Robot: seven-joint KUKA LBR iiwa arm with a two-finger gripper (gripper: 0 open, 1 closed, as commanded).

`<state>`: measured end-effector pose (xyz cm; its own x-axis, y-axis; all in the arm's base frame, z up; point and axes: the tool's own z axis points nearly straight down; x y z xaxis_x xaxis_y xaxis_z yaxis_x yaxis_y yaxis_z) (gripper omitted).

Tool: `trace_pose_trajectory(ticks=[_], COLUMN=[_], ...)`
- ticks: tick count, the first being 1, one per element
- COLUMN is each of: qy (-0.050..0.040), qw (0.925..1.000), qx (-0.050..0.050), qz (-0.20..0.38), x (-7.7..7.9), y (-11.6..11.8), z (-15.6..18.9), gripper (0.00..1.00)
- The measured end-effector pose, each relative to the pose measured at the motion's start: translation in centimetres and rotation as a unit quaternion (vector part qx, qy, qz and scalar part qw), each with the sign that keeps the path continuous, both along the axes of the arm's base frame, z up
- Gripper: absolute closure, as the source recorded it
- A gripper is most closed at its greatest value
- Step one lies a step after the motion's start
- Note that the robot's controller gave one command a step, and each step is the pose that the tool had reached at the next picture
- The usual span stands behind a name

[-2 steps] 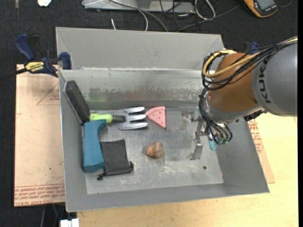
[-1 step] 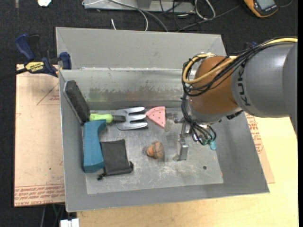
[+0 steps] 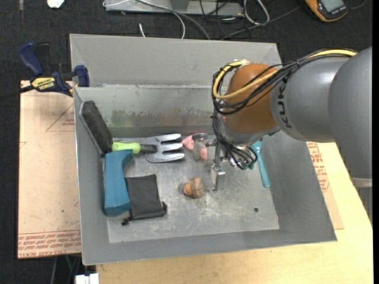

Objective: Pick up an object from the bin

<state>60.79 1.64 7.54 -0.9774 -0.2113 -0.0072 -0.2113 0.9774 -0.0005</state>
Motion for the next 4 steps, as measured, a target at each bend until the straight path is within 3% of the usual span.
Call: trace_pose_trajectory(ticks=[1, 2, 3, 4], qy=[0.001, 0.002, -0.0004, -0.0004], qw=[0.9999, 1.0, 0.9997, 0.9998], qx=[0.0, 0.0, 0.001, 0.001], qz=[-0.013, 0.01, -0.022, -0.022], x=[-1.6, -3.8, -2.6, -2.6], y=[1.9, 4.6, 1.1, 1.1], z=[-0.5, -0.3, -0.5, -0.4], gripper=[0.0, 0.0, 1.0, 1.0])
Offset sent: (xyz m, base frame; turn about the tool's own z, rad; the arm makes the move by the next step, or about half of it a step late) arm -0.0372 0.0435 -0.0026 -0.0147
